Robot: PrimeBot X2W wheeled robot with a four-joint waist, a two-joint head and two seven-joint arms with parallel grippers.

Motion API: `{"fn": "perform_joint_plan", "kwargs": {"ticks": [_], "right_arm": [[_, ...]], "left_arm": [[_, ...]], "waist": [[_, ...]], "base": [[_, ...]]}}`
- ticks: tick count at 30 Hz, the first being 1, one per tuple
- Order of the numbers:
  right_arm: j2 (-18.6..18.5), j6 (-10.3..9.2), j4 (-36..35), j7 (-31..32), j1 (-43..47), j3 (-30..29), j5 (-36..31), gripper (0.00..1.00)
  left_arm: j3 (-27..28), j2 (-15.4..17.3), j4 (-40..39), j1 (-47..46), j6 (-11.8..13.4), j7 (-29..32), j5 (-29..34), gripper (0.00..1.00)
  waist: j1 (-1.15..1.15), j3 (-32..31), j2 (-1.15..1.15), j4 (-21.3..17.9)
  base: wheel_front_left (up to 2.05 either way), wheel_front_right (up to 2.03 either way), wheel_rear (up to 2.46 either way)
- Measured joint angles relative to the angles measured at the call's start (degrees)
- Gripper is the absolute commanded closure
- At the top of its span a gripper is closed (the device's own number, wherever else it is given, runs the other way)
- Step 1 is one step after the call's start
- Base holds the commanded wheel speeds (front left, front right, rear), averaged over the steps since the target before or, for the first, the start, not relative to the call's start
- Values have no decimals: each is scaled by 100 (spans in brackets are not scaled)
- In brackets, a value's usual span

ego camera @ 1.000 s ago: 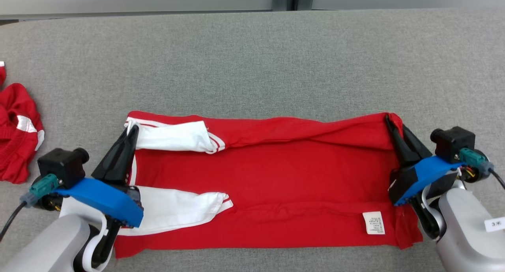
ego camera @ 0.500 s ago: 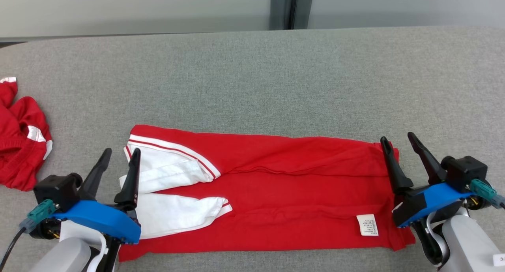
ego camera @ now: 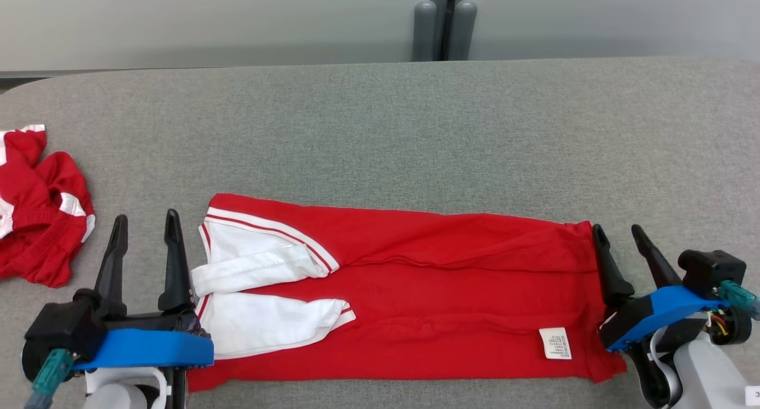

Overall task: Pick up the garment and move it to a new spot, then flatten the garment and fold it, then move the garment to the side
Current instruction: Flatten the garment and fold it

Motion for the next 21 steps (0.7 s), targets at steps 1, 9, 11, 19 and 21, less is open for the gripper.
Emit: {"fn": "perform_joint_plan", "kwargs": {"ticks": [1, 9, 11, 19, 21], "right_arm": [[36, 0, 71, 49, -7, -25, 2, 0], [254, 0, 627, 352, -10, -147, 52, 0], [300, 0, 721, 398, -5, -122, 52, 0], [477, 0, 902, 483, 85, -8, 269, 100], [494, 0, 925, 490, 88, 36, 315, 100]], "left_arm": [[132, -120, -23, 68, -47, 0, 125, 0], [1003, -833, -88, 459, -408, -1, 1128, 0], [1112, -951, -69, 514, -485, 0, 1363, 0], [1556, -1365, -25, 610, -815, -1, 1824, 0], [1623, -1424, -1, 622, -887, -1, 1890, 0]], "waist": [[0, -5, 0, 12], [0, -53, 0, 48], [0, -67, 0, 50], [0, -115, 0, 46], [0, -121, 0, 39]], "base": [[0, 0, 0], [0, 0, 0], [0, 0, 0], [0, 0, 0], [0, 0, 0]]}}
